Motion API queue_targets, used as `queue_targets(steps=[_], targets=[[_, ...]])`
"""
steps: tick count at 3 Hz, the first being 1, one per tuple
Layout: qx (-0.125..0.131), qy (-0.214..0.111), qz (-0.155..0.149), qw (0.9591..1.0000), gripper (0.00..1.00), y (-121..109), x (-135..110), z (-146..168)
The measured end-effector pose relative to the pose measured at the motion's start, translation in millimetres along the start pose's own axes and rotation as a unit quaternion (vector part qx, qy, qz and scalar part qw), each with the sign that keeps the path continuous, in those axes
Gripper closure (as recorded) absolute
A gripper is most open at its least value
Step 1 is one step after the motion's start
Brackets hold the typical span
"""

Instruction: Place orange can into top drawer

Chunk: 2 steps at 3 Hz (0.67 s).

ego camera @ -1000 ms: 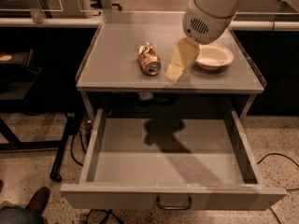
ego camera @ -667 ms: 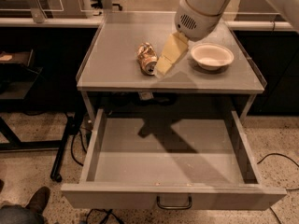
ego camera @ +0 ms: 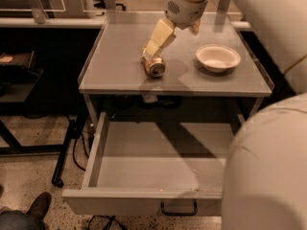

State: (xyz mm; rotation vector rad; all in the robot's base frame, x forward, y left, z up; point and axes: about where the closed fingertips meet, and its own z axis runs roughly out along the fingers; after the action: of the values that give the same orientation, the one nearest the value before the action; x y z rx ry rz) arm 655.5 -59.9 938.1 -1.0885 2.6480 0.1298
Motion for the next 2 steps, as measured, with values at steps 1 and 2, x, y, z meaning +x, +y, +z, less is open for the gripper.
queue_targets(steps=[1,2], targets=[[0.006,-0.017,0.001,0.9998,0.00,-5.5,-9.6,-5.3],[-0.019,-0.010,0.012,0.9997,0.00,1.4,-20.1,12.0]])
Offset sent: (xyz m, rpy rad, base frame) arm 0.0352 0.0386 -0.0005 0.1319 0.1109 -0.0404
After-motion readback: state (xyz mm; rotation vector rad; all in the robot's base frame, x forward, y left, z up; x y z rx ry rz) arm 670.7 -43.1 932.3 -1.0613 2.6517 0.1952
